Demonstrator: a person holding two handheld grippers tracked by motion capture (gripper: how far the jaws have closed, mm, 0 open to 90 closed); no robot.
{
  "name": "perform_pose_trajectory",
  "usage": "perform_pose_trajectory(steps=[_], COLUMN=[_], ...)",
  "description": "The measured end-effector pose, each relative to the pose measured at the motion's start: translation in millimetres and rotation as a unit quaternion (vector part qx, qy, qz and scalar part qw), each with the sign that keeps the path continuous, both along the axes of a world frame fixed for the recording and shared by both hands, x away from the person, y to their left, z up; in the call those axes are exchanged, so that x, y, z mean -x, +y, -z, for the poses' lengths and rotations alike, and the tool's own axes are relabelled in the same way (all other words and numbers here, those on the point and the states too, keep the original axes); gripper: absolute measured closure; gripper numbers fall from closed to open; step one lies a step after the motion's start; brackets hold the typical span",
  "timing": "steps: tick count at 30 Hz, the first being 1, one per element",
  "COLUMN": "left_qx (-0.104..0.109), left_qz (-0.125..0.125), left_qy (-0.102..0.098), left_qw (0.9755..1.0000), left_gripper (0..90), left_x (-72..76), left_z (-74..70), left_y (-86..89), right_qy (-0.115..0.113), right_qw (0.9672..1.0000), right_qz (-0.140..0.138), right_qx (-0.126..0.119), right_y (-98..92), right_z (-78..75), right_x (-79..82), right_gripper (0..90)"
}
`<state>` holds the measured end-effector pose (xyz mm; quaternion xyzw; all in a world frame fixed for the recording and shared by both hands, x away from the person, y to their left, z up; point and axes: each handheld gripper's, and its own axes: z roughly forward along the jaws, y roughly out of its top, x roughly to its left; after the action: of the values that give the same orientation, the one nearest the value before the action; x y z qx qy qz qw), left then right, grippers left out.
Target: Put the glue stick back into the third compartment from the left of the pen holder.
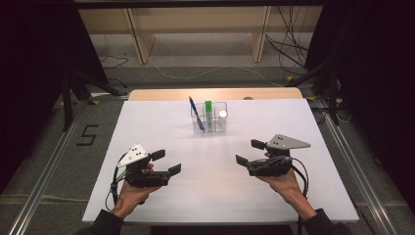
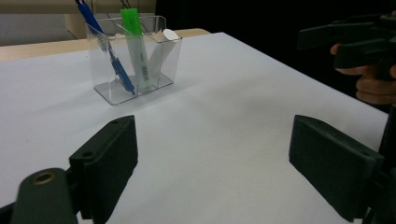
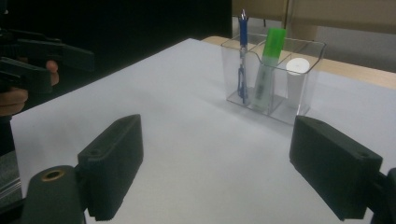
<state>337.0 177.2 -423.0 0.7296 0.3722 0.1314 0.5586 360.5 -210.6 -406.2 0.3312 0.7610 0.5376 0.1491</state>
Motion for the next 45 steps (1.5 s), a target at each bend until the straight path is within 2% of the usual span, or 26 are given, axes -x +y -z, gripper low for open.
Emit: perform_pose_trajectory(steps=[7, 14, 18, 27, 30, 40, 45], left_qx=[-0.002, -0.017, -0.015, -0.014, -0.014, -0.015, -0.015], left_qz=[-0.005, -0.007, 0.000, -0.006, -0.005, -0.004, -0.004], left_qy=[-0.006, -0.011, -0.006, 0.003, 0.006, 0.000, 0.000], left_qw=[1.0000, 0.9998, 0.9999, 0.9999, 0.9999, 0.9999, 0.9999], left_gripper=[15.1, 15.2, 15.1, 15.1, 15.1, 15.2, 15.1], left_x=[1.3, 3.6, 4.8, 4.2, 4.0, 3.8, 3.9], left_z=[-0.4, 0.3, 0.6, 3.0, 3.7, 2.6, 3.0], left_y=[1.5, -1.1, -3.2, -1.1, -2.0, -1.1, -1.9], right_qy=[-0.008, -0.008, -0.007, 0.003, 0.008, 0.002, 0.006], right_qw=[1.0000, 0.9998, 0.9997, 0.9997, 0.9996, 0.9995, 0.9995], right_qz=[0.005, 0.019, 0.023, 0.026, 0.029, 0.031, 0.032], right_qx=[0.002, 0.000, -0.004, 0.000, 0.003, -0.002, -0.001], right_y=[-8.6, -25.6, -29.2, -33.8, -36.0, -37.1, -36.4], right_z=[6.6, 14.3, 15.0, 21.8, 24.8, 24.1, 25.8], right_x=[12.6, 19.8, 23.0, 32.6, 34.4, 33.4, 32.6], right_gripper=[18.6, 18.6, 18.6, 18.6, 18.6, 18.7, 18.7])
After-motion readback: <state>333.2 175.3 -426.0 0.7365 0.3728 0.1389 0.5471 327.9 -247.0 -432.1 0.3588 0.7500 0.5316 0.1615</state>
